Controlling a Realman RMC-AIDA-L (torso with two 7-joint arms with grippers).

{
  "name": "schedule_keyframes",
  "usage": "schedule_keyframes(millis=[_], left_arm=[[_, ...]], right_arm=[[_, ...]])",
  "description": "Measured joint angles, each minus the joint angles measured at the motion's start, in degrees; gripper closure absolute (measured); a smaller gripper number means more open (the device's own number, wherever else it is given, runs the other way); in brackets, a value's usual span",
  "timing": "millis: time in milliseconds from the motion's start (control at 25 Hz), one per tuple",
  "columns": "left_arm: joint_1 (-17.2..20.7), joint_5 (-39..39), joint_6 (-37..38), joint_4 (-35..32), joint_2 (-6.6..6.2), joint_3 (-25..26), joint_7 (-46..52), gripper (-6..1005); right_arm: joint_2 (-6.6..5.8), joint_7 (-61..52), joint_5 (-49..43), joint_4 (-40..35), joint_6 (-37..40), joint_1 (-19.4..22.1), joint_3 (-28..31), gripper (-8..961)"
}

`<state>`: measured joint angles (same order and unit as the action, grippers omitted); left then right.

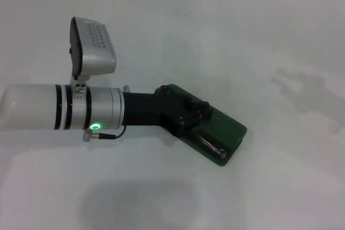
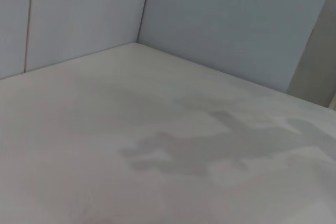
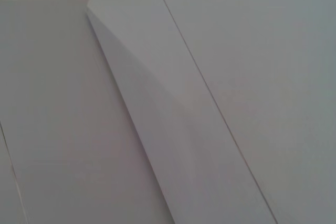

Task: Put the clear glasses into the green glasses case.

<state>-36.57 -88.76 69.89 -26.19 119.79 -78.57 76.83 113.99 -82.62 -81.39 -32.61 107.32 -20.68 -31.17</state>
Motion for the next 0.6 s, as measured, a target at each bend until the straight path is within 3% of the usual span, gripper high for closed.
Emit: schedule_keyframes(millis=[600], left_arm=[[2.0, 0.0, 0.0, 0.0, 0.02, 0.1, -0.9, 847]], right_arm=[[0.0, -0.1, 0.0, 0.1, -0.3, -0.4, -0.7, 694]])
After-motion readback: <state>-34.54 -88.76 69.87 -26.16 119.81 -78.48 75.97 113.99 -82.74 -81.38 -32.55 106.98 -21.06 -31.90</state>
